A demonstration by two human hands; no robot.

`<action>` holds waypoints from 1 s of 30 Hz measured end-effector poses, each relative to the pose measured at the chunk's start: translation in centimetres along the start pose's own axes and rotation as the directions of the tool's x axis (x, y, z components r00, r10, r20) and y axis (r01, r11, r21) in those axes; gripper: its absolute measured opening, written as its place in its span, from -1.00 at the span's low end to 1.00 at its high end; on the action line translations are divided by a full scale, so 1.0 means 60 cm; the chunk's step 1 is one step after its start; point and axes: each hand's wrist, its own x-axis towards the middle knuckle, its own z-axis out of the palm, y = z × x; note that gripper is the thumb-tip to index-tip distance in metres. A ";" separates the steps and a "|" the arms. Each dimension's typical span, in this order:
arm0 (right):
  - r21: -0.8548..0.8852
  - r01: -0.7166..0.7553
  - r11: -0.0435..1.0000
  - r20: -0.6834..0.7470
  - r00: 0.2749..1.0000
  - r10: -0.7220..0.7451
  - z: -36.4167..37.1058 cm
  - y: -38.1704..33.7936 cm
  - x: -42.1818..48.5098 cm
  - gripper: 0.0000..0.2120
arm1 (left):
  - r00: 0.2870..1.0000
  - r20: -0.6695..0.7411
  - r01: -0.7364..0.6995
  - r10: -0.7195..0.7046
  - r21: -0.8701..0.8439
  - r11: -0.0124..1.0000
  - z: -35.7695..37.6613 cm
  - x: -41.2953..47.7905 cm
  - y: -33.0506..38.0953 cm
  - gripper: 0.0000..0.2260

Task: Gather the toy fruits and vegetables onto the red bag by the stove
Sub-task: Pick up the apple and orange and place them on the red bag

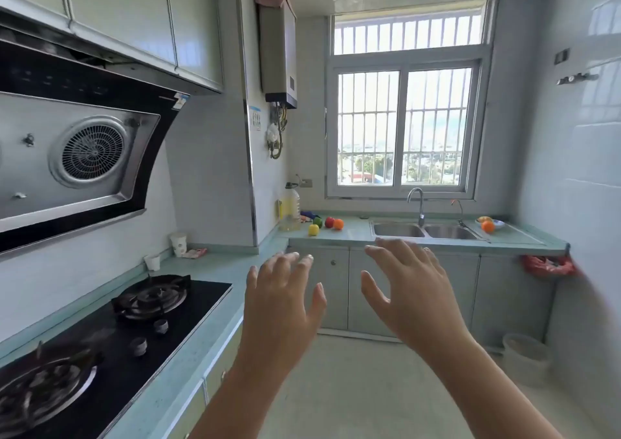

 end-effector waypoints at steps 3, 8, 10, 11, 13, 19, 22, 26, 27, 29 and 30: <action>-0.006 0.024 1.000 -0.020 1.000 -0.024 0.019 -0.016 -0.010 -0.60 | 1.000 -0.016 -0.002 0.002 -0.003 1.000 0.007 -0.020 -0.024 -0.61; 0.037 0.000 0.999 0.011 1.000 0.000 0.055 -0.042 -0.043 -0.61 | 0.998 -0.056 -0.005 0.006 0.015 1.000 0.018 -0.058 -0.067 -0.62; 0.044 0.000 0.999 0.035 0.999 -0.002 0.069 -0.051 -0.054 -0.61 | 0.999 -0.047 0.007 -0.006 0.015 1.000 0.024 -0.074 -0.079 -0.62; 0.051 0.000 0.999 0.052 0.999 -0.003 0.077 -0.054 -0.058 -0.61 | 0.999 -0.030 0.016 -0.016 0.008 1.000 0.029 -0.081 -0.084 -0.62; 0.066 0.000 0.998 0.076 0.997 -0.005 0.094 -0.056 -0.065 -0.61 | 1.000 0.002 0.026 -0.026 -0.006 1.000 0.042 -0.091 -0.093 -0.61; 0.070 -0.027 0.997 0.107 0.994 0.019 0.150 -0.026 -0.069 -0.62 | 0.996 0.086 0.035 -0.031 -0.045 0.998 0.105 -0.087 -0.101 -0.62; 0.069 -0.037 0.997 0.127 0.992 0.029 0.187 0.013 -0.055 -0.62 | 0.993 0.116 0.020 -0.013 -0.052 0.998 0.154 -0.066 -0.099 -0.62; 0.094 -0.071 0.993 0.099 0.993 0.062 0.245 0.088 -0.022 -0.63 | 0.992 0.125 -0.016 0.020 -0.039 0.999 0.239 -0.018 -0.096 -0.62; 0.094 -0.078 0.993 0.099 0.993 0.069 0.261 0.110 -0.013 -0.63 | 0.992 0.126 -0.019 0.024 -0.036 0.999 0.262 -0.002 -0.094 -0.62; 0.079 -0.088 0.993 0.111 0.991 0.079 0.294 0.156 0.007 -0.63 | 0.991 0.128 -0.033 0.036 -0.029 0.999 0.312 0.035 -0.088 -0.62; 0.063 -0.087 0.994 0.122 0.989 0.079 0.310 0.179 0.017 -0.63 | 0.991 0.129 -0.044 0.046 -0.020 0.999 0.337 0.054 -0.083 -0.62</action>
